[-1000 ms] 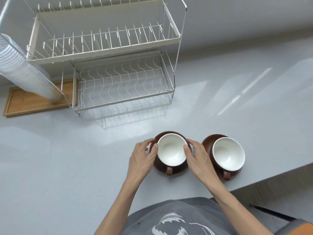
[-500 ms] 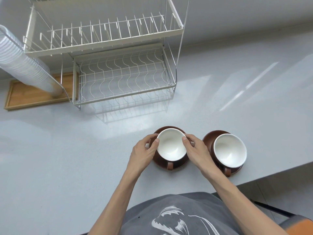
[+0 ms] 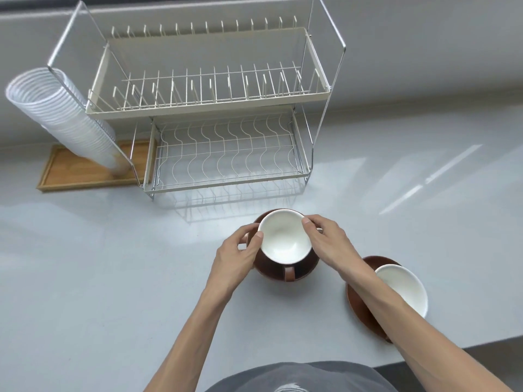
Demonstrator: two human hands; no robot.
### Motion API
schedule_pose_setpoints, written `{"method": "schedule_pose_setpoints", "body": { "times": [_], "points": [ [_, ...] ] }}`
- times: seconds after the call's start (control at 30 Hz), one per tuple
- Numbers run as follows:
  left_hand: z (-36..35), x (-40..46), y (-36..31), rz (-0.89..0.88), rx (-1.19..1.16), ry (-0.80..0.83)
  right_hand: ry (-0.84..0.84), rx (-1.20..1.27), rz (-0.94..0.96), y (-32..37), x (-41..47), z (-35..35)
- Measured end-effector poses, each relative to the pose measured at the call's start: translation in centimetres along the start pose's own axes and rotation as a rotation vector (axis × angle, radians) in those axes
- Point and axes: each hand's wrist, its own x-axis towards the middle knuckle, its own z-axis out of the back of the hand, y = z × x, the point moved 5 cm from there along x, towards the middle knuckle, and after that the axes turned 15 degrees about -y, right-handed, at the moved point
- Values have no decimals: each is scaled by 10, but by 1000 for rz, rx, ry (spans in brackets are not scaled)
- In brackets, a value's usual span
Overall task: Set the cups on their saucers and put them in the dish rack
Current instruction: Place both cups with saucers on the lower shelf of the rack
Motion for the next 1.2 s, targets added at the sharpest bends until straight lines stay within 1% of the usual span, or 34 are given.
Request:
{"method": "schedule_pose_setpoints", "body": {
  "times": [0.33,0.5,0.87,1.03,1.13,1.2],
  "points": [
    [12,47,-47,-29,-62,-48,36,0,112,57,55,-4],
    [16,84,-73,-33,-66,-77,23,4,165,84,88,-12],
    [6,163,-112,-5,-78,-125,-30,19,169,119,160,-36],
    [0,195,-121,5,-71,-133,-90,-11,167,127,187,-45],
    [-4,210,-122,35,-70,-152,-86,-11,142,132,199,-49],
    [-6,216,-122,49,-78,-134,-76,-16,152,134,205,-52]
  ]
}}
